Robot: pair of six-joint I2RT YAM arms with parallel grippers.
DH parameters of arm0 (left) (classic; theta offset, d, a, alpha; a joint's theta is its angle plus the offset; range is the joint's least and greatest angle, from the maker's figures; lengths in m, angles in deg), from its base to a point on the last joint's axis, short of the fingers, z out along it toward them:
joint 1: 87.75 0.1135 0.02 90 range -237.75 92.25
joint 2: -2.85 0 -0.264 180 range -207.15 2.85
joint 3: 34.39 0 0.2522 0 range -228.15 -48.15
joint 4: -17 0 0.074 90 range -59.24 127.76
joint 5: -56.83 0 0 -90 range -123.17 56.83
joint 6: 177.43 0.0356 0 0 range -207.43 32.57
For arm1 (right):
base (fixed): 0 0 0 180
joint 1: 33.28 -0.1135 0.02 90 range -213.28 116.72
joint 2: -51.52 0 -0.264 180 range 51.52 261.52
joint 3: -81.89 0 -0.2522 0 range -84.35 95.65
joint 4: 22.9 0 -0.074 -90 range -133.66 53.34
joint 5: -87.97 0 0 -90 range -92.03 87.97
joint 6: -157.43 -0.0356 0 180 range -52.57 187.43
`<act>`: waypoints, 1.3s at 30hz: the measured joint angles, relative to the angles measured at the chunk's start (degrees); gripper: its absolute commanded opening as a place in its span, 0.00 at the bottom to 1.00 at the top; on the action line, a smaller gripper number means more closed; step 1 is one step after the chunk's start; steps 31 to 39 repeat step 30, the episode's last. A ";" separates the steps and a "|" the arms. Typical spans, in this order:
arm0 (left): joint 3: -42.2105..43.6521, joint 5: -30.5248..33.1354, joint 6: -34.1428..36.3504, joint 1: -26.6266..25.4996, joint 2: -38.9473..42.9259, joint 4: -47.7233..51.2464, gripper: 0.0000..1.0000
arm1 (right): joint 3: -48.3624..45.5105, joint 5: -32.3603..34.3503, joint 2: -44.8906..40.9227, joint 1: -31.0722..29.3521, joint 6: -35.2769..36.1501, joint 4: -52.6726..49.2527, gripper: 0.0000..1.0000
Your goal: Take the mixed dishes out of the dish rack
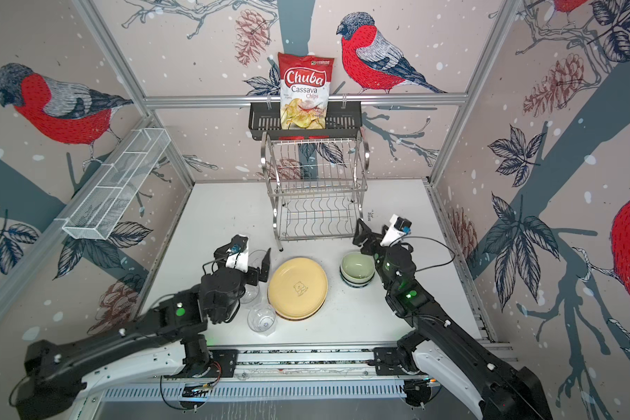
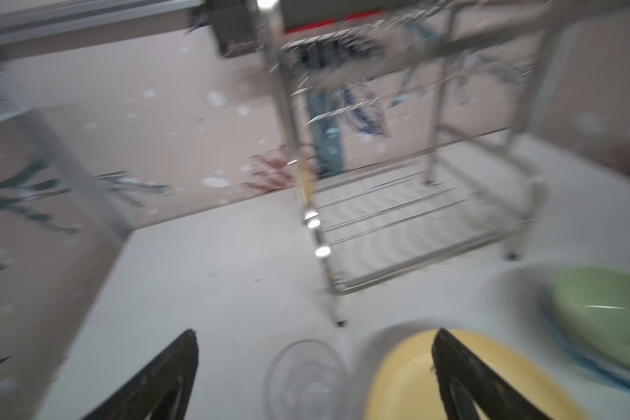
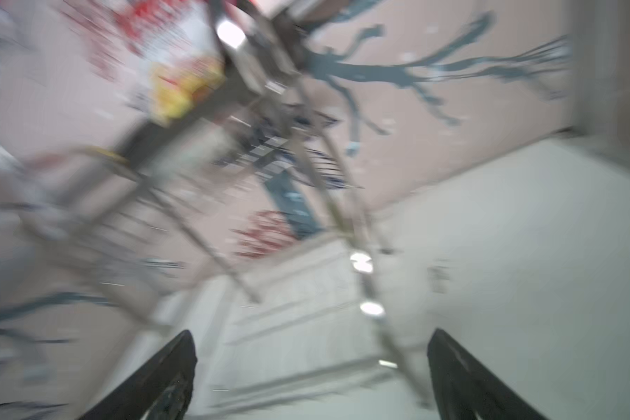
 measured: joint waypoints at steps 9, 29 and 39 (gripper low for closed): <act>18.18 -17.46 9.11 38.47 -13.92 -38.64 0.99 | -14.80 -2.14 7.76 21.38 19.67 21.00 0.99; 18.45 -41.46 2.67 57.31 -44.68 -74.40 0.99 | -9.75 -5.55 39.98 24.55 21.16 49.20 1.00; 20.06 -42.60 2.60 57.33 -45.53 -77.35 0.99 | -8.44 -5.68 39.60 25.53 20.90 47.89 1.00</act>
